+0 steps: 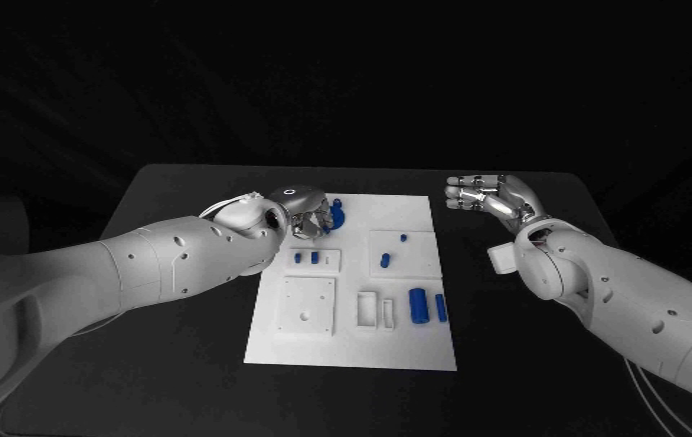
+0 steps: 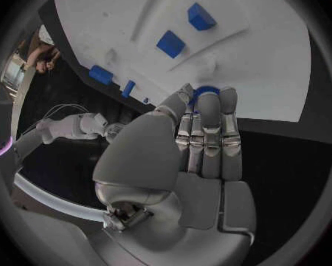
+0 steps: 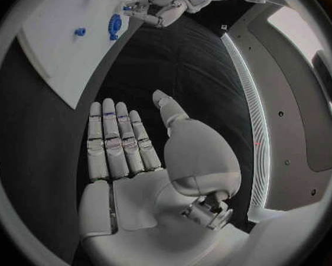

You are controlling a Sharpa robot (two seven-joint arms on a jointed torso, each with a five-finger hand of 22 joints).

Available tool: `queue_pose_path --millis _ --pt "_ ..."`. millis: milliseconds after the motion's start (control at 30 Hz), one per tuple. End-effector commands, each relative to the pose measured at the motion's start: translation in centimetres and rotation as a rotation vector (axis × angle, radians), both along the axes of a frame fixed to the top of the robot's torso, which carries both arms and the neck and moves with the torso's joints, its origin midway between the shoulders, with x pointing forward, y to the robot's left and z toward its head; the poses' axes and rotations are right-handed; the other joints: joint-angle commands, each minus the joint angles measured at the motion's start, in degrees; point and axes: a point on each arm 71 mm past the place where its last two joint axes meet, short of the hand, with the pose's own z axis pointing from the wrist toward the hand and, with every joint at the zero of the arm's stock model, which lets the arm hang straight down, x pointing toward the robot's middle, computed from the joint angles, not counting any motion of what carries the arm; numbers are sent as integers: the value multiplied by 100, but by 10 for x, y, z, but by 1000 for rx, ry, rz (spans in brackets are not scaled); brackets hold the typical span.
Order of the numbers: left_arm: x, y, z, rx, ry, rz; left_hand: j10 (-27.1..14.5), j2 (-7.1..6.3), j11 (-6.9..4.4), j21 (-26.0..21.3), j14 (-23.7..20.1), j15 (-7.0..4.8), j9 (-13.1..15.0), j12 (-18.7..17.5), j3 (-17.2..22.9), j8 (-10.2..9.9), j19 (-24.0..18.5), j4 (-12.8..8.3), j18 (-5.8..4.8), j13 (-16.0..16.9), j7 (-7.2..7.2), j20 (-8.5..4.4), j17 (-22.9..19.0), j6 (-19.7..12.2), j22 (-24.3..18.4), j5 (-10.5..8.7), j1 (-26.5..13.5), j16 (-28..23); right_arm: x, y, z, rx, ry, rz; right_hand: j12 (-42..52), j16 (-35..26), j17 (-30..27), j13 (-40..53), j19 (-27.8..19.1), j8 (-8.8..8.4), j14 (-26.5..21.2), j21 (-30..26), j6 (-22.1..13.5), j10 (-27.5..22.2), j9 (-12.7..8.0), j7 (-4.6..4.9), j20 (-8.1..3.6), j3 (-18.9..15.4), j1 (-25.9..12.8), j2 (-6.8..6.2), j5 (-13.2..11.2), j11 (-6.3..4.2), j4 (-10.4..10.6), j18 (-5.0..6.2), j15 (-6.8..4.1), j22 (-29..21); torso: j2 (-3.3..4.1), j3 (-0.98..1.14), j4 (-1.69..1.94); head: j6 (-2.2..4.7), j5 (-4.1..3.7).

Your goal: Assemble the parts on the task board

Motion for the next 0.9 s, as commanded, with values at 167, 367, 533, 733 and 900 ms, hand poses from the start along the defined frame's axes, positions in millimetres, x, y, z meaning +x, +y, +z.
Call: queue_pose_path --millis 167,367,533,733,900 --pt "-2 10 12 -77 50 64 -2 -11 10 47 51 8 1 4 51 8 6 -4 81 4 18 -4 14 -21 112 -53 -40 15 0 0 0 4 -4 17 -24 -20 -8 -7 -37 -22 -32 6 -21 -45 -6 -9 -15 27 -20 4 25 1 6 -49 -9 -4 0 2 10 -9 -2" --pt "-3 20 13 -67 83 83 -4 -16 11 49 50 9 1 5 53 8 4 -7 81 4 19 -3 15 -25 113 -53 -38 14 0 -1 0 3 -3 16 -23 -21 -8 -7 -37 -21 -35 6 -20 -43 -6 -9 -16 28 -18 6 28 0 4 -50 -9 -4 4 -5 1 -18 10" --pt "-3 26 12 -53 105 95 -5 -16 12 57 47 10 2 4 61 9 -1 -5 83 4 21 -2 16 -27 115 -53 -33 11 0 -2 0 2 -2 15 -22 -21 -8 -7 -39 -20 -33 5 -15 -42 -5 -8 -16 30 -18 5 29 0 3 -52 -9 -5 4 -4 0 -24 17" --pt "-3 28 10 -40 126 95 -5 -16 12 57 47 10 2 4 61 9 -1 -5 83 4 21 -2 16 -27 115 -53 -33 11 0 -1 0 3 -2 16 -23 -20 -8 -7 -37 -22 -31 5 -24 -44 -6 -8 -16 30 -19 6 29 1 3 -51 -9 -5 6 -1 -7 -18 45" --pt "-3 27 7 -32 140 91 -2 -18 12 72 42 10 2 5 63 10 -11 1 85 4 21 0 17 -22 114 -56 -27 2 0 -1 0 3 -2 17 -23 -21 -8 -7 -37 -21 -34 5 -21 -43 -6 -8 -16 32 -19 6 27 0 1 -52 -9 -5 9 2 -7 -18 50"
